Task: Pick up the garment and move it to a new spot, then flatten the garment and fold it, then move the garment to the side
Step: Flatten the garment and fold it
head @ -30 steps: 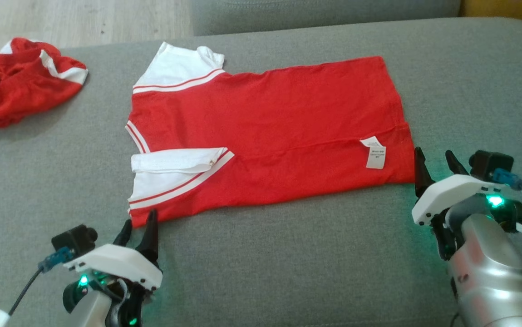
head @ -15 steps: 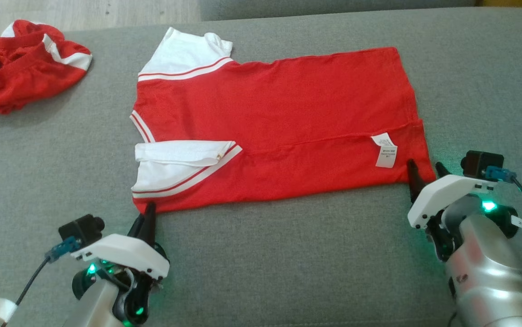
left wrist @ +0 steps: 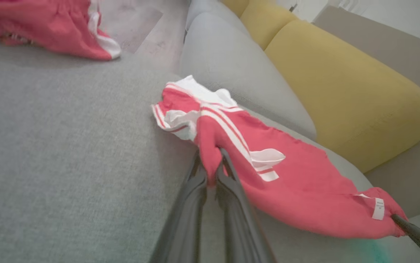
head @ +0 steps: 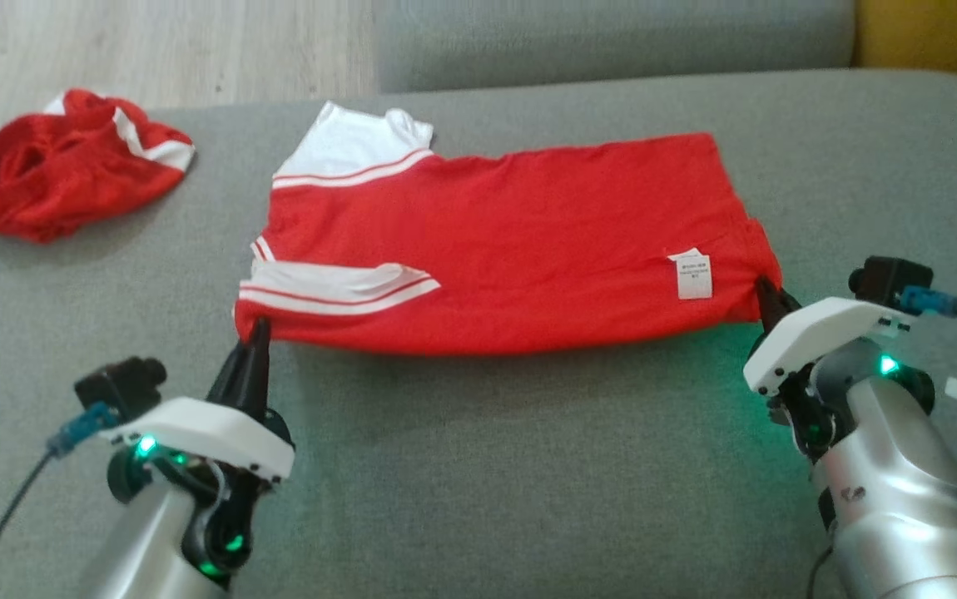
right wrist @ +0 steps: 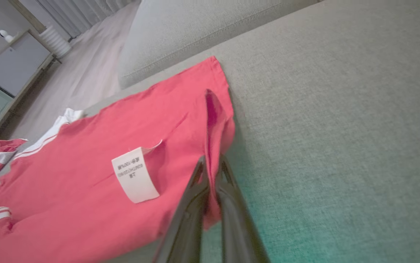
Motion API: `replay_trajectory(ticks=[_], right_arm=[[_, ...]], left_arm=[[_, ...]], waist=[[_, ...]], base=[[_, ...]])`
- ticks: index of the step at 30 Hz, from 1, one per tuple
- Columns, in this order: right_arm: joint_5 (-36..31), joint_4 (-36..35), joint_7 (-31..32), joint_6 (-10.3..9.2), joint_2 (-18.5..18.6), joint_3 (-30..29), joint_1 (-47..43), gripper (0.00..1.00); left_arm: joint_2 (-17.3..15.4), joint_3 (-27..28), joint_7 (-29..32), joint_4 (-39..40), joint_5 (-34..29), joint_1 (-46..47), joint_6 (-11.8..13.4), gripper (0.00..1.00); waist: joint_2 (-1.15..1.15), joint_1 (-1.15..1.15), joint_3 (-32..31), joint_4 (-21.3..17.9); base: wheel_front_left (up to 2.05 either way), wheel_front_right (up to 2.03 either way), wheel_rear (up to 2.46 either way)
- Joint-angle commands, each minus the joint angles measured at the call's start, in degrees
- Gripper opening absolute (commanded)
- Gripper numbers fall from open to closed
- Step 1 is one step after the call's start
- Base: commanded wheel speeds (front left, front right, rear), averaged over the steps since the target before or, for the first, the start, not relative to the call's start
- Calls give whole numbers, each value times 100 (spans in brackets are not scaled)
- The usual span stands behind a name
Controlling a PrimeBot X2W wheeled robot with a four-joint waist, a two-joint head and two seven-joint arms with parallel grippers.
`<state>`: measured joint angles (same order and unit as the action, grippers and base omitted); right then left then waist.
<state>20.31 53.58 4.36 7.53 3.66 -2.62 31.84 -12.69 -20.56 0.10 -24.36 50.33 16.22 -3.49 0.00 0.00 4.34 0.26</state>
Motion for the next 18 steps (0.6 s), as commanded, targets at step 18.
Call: replay_trajectory(ticks=[18], right_arm=[[294,-2614,917,-4,-78,-160,-2355,17]], left_arm=[[-750,213,502,2094,83,-1878,841,0]], waist=[[0,0,-109,-57]], base=[[0,0,0]])
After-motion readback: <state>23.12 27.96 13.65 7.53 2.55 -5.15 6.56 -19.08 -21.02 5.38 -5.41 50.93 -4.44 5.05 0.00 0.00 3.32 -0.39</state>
